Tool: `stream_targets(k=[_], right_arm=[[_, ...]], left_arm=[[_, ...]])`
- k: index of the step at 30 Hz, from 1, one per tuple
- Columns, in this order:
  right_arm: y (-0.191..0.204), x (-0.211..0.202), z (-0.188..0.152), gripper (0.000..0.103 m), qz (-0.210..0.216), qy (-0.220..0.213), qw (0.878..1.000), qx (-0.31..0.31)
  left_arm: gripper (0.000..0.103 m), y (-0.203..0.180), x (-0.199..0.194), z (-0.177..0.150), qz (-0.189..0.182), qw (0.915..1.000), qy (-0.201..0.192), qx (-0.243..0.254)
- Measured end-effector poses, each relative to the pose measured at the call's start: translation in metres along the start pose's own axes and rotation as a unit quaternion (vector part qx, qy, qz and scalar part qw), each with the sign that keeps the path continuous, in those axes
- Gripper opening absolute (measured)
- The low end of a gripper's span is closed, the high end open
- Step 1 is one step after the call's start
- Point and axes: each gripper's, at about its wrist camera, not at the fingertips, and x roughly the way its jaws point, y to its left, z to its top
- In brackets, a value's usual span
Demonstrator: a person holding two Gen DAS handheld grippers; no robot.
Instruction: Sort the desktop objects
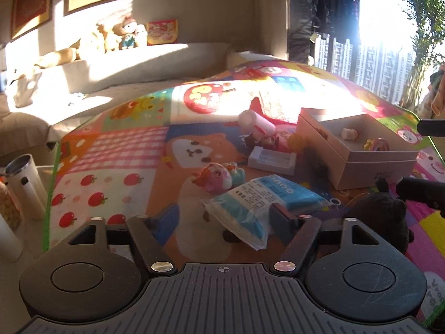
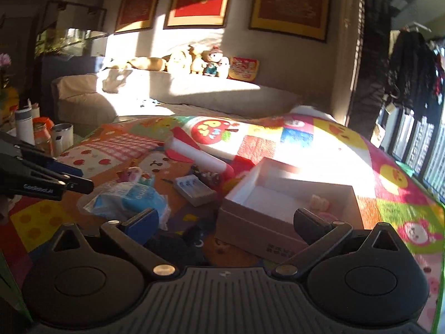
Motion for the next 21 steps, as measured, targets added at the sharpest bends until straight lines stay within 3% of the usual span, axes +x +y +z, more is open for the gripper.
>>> stream_targets(k=[4, 6, 8, 13, 18, 21], right_arm=[[0.049, 0.014, 0.029, 0.100, 0.061, 0.021, 0.992, -0.112], [0.074, 0.023, 0.033, 0.087, 0.077, 0.041, 0.982, -0.168], [0.095, 0.032, 0.031, 0.082, 0.092, 0.055, 0.972, -0.211], [0.133, 0.072, 0.025, 0.082, 0.085, 0.088, 0.951, -0.283], [0.131, 0.130, 0.030, 0.082, 0.069, 0.170, 0.947, -0.263], [0.100, 0.152, 0.039, 0.075, 0.098, 0.225, 0.956, -0.162]], left_arm=[[0.100, 0.022, -0.015, -0.004, 0.022, 0.9988, -0.027, -0.034], [0.102, 0.037, -0.019, -0.006, 0.036, 0.9967, -0.035, -0.063], [0.102, 0.053, -0.021, -0.009, 0.051, 0.9937, -0.039, -0.091], [0.103, 0.077, -0.026, -0.014, 0.054, 0.9873, -0.050, -0.140], [0.103, 0.082, -0.031, -0.017, 0.048, 0.9846, -0.059, -0.157], [0.103, 0.081, -0.031, -0.022, 0.037, 0.9850, -0.053, -0.160]])
